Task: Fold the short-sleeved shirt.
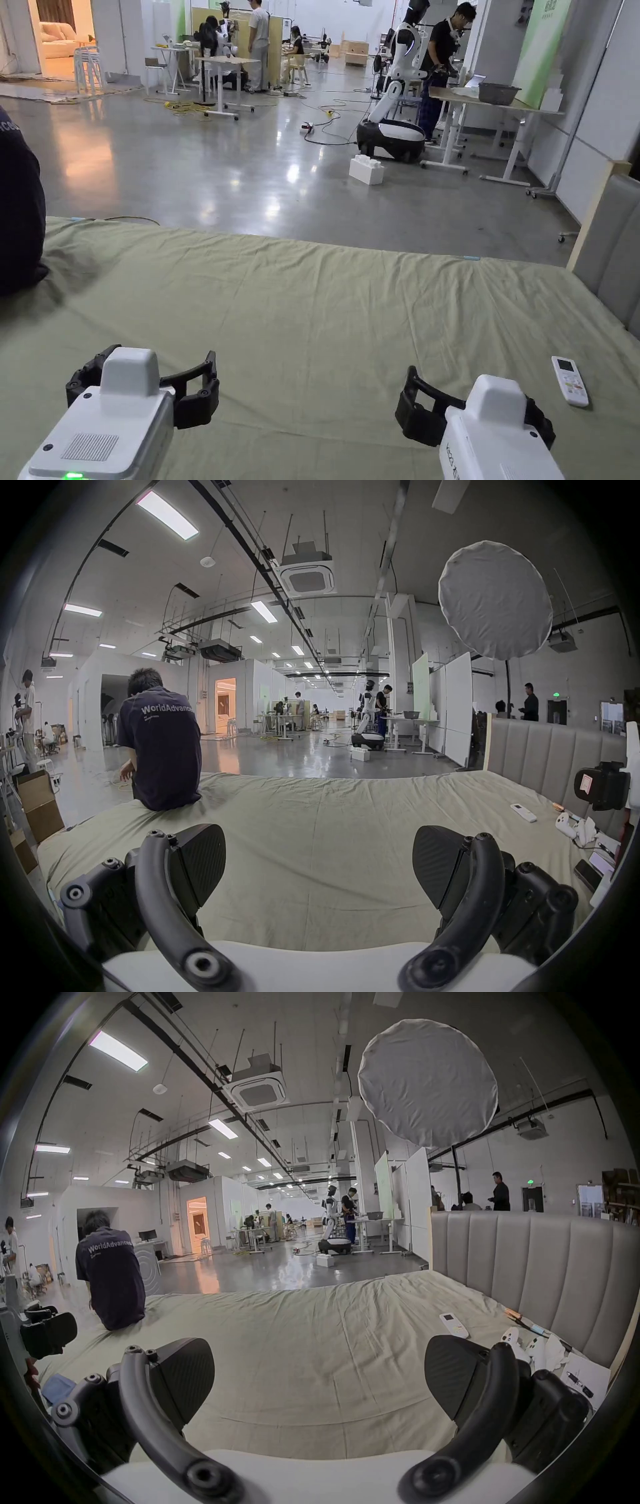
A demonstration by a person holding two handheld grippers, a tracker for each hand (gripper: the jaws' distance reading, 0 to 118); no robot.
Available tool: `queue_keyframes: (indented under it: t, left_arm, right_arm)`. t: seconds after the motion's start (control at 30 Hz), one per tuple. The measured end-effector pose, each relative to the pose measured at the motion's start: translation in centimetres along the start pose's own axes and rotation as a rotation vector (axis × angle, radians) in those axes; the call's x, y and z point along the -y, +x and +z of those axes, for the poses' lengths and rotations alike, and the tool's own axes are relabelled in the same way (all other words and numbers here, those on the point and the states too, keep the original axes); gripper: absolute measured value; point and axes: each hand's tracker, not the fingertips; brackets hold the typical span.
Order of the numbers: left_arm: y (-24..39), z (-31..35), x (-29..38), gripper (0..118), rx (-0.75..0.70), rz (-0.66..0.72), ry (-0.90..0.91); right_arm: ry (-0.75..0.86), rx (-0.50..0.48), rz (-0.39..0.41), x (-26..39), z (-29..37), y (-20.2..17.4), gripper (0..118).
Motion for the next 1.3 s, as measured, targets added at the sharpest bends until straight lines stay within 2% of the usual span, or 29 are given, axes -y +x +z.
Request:
queue_keyframes:
  t: [0.07,0.3,0.6,0.7,0.87,1.0,1.3]
  left_arm:
    - [-0.2,0.1,-0.1,109,-0.003,0.006,0.018]
    - [-0.8,-0.2,-0.4,109,0.010,0.037,0.022]
    - [-0.9,-0.1,-0.6,109,0.011,0.013,0.007]
    - [-1.0,-0.2,-0.7,109,0.021,0.029,0.007]
    - [-0.8,-0.7,-0.9,109,0.028,0.011,-0.012]
    - [-0.7,-0.8,-0.9,109,0.037,0.009,-0.013]
    - [-0.7,-1.0,-0.9,109,0.034,0.009,-0.014]
  right_arm:
    - [-0.032,-0.020,-0.035,-0.1,-0.1,0.2,118]
    - [-0.052,0.026,-0.041,-0.6,-0.3,-0.4,118]
    - [-0.138,0.037,-0.146,-1.8,-0.7,-0.4,118]
    - [-0.171,0.037,-0.139,-1.8,-1.1,-0.6,118]
    - [-0.220,0.072,-0.085,-1.5,-1.6,-1.3,118]
    - [-0.248,0.059,-0.090,-1.0,-1.9,-1.2,118]
    - [-0.237,0.068,-0.051,-0.9,-2.3,-1.2,118]
